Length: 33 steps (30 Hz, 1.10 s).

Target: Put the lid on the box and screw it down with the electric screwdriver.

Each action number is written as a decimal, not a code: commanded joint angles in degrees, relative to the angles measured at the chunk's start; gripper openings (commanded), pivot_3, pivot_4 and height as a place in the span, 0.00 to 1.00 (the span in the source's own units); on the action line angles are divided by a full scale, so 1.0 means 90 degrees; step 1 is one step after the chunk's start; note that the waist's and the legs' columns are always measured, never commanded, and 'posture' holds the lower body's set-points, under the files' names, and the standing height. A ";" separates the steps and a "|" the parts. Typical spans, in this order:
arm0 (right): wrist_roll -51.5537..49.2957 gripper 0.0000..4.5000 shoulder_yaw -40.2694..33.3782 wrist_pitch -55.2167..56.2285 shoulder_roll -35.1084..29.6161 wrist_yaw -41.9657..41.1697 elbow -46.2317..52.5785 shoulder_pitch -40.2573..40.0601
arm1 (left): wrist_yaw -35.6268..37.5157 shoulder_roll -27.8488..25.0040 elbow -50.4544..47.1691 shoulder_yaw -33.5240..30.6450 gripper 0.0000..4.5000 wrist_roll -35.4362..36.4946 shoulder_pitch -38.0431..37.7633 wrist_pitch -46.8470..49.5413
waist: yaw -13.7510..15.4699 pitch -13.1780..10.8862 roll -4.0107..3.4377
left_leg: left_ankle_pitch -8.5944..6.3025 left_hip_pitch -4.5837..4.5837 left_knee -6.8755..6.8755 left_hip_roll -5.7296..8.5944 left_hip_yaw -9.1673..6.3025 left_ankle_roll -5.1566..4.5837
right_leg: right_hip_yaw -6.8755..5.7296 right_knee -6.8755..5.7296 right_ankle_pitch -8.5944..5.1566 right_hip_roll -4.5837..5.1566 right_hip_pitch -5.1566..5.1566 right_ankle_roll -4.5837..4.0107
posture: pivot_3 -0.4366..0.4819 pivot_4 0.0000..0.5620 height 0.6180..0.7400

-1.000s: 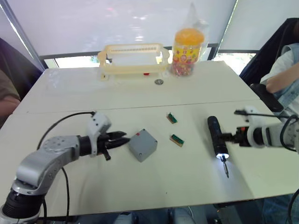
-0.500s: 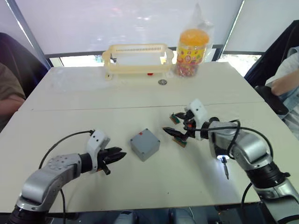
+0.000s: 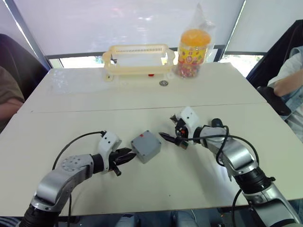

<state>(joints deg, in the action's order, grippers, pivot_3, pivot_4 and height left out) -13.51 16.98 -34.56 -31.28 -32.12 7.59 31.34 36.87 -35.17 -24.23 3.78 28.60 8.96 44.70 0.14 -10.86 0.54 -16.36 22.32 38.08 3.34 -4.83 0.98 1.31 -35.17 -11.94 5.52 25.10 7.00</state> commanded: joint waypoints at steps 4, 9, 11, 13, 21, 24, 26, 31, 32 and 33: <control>0.0118 0.99 0.0041 -0.0278 0.0071 -0.0196 0.0776 -0.0370 | 0.0084 0.0084 0.0519 0.0128 0.29 -0.0493 0.0425 -0.0632 | 0.0016 0.0000 0.0000 | 0.0000 0.0000 0.0000 0.0001 -0.0001 0.0000 | -0.0001 -0.0001 0.0000 0.0000 0.0000 0.0000 | 0.48 0.27 1.00; 0.0090 0.99 -0.0011 -0.0768 0.0083 -0.0160 0.1504 -0.0706 | 0.0341 0.0101 0.0710 0.0230 0.29 -0.0575 0.0613 -0.0833 | 0.0009 0.0000 0.0000 | 0.0000 0.0000 0.0000 0.0001 -0.0002 0.0001 | -0.0002 -0.0002 0.0000 0.0000 0.0001 0.0000 | 0.48 0.27 1.00; 0.0018 0.99 -0.0056 -0.1011 0.0105 -0.0137 0.1830 -0.0827 | 0.0456 0.0098 0.0750 0.0254 0.29 -0.0584 0.0659 -0.0856 | 0.0006 0.0000 0.0000 | 0.0000 0.0000 0.0000 0.0001 -0.0002 0.0001 | -0.0002 -0.0002 0.0000 0.0000 0.0001 0.0000 | 0.48 0.27 1.00; -0.0008 0.99 -0.0075 -0.1242 0.0134 -0.0097 0.2119 -0.0945 | 0.0607 0.0061 0.0759 0.0274 0.29 -0.0547 0.0674 -0.0822 | 0.0007 0.0001 0.0000 | 0.0000 0.0000 0.0000 0.0000 -0.0002 0.0000 | -0.0001 -0.0002 0.0000 0.0000 0.0001 0.0000 | 0.48 0.27 1.00; 0.0034 0.99 -0.0077 -0.1754 0.0339 0.0074 0.2529 -0.1101 | 0.1059 -0.0100 0.0788 0.0295 0.29 -0.0478 0.0653 -0.0740 | -0.0011 0.0001 0.0001 | 0.0000 0.0000 0.0000 0.0000 -0.0002 0.0000 | -0.0001 -0.0003 0.0000 0.0000 0.0001 0.0000 | 0.48 0.27 1.00; 0.0076 0.99 -0.0091 -0.1720 0.0352 0.0083 0.2411 -0.1055 | 0.1141 -0.0118 0.0742 0.0295 0.29 -0.0450 0.0654 -0.0687 | -0.0025 0.0001 0.0001 | 0.0000 0.0000 0.0000 0.0000 -0.0002 0.0000 | -0.0002 -0.0003 0.0000 0.0000 0.0001 0.0000 | 0.48 0.27 1.00; 0.0089 0.99 -0.0104 -0.1698 0.0346 0.0074 0.2349 -0.1020 | 0.1168 -0.0106 0.0686 0.0292 0.29 -0.0420 0.0655 -0.0632 | -0.0052 0.0001 0.0001 | 0.0000 0.0000 0.0000 0.0000 -0.0002 0.0000 | -0.0002 -0.0003 0.0000 0.0000 0.0001 0.0000 | 0.48 0.27 1.00; 0.0000 0.99 -0.0130 -0.1773 0.0299 -0.0030 0.2453 -0.1048 | 0.1115 -0.0023 0.0509 0.0306 0.29 -0.0397 0.0687 -0.0466 | -0.0079 0.0001 0.0001 | 0.0000 0.0000 0.0000 0.0001 -0.0003 0.0000 | -0.0002 -0.0004 0.0001 0.0000 0.0000 0.0001 | 0.48 0.27 1.00; 0.0004 0.99 -0.0124 -0.1790 0.0299 -0.0031 0.2468 -0.1062 | 0.1097 0.0000 0.0491 0.0309 0.29 -0.0407 0.0696 -0.0442 | -0.0082 0.0001 0.0001 | 0.0000 0.0000 0.0000 0.0000 -0.0003 0.0000 | -0.0002 -0.0003 0.0001 0.0000 0.0000 0.0000 | 0.48 0.27 1.00; 0.0007 0.99 -0.0115 -0.1802 0.0298 -0.0033 0.2483 -0.1079 | 0.1080 0.0024 0.0470 0.0309 0.29 -0.0415 0.0703 -0.0415 | -0.0084 0.0001 0.0001 | 0.0000 0.0000 0.0000 0.0000 -0.0004 0.0000 | -0.0002 -0.0004 0.0001 0.0000 0.0000 0.0000 | 0.48 0.27 1.00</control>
<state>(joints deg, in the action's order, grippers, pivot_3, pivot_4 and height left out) -11.93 15.12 -51.55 -29.73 -31.26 26.78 20.91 45.75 -35.91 -16.01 5.49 22.99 14.16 41.25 -0.61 -10.85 0.55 -16.36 22.32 38.08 3.34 -4.86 0.99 1.29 -35.21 -11.93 5.53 25.10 7.01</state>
